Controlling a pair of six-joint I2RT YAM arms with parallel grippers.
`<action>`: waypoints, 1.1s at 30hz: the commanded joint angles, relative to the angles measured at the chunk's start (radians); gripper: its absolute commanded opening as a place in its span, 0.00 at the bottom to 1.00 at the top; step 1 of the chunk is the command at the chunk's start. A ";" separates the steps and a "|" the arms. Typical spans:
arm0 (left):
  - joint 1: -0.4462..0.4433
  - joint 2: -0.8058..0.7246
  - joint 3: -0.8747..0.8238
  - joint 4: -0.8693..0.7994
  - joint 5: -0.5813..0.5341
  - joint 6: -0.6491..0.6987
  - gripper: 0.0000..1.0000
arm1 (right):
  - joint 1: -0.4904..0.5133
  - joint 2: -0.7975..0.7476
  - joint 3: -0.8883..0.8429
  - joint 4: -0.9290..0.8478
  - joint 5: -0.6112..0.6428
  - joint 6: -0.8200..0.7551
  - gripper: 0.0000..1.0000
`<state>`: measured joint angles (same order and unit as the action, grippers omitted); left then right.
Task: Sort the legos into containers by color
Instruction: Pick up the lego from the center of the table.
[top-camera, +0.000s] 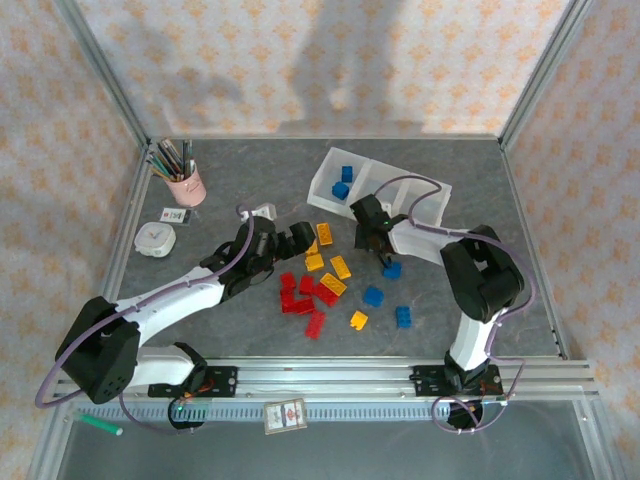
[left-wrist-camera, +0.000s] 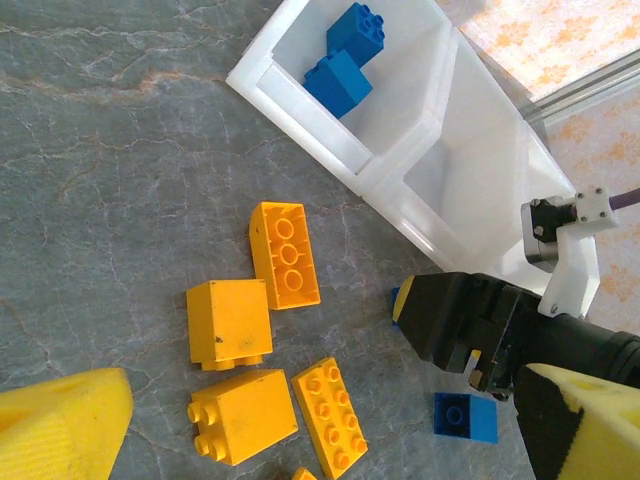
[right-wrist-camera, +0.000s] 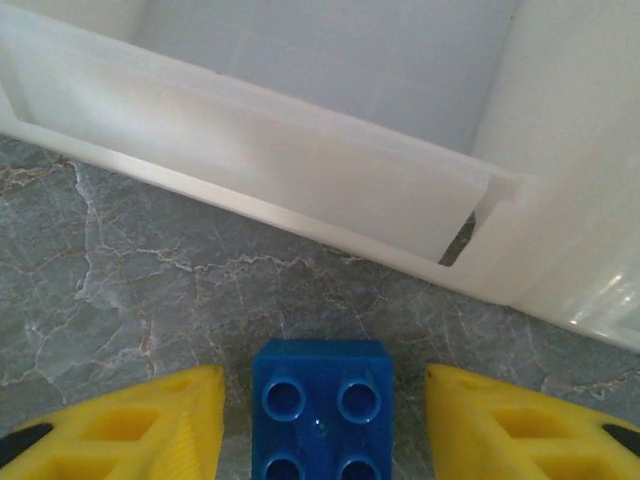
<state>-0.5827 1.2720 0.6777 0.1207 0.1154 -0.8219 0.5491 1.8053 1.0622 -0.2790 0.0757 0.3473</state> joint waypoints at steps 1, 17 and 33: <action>-0.005 0.003 0.013 0.002 -0.031 -0.003 0.99 | 0.009 0.023 0.033 0.013 0.044 -0.011 0.51; -0.004 -0.008 0.014 -0.021 -0.048 0.007 0.99 | 0.024 0.022 0.040 0.001 0.055 -0.045 0.28; 0.043 -0.098 0.030 -0.110 -0.112 0.070 0.99 | 0.074 -0.030 0.191 -0.096 0.000 -0.056 0.25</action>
<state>-0.5598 1.2072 0.6800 0.0513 0.0399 -0.7834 0.6159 1.8107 1.1984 -0.3389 0.0856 0.2947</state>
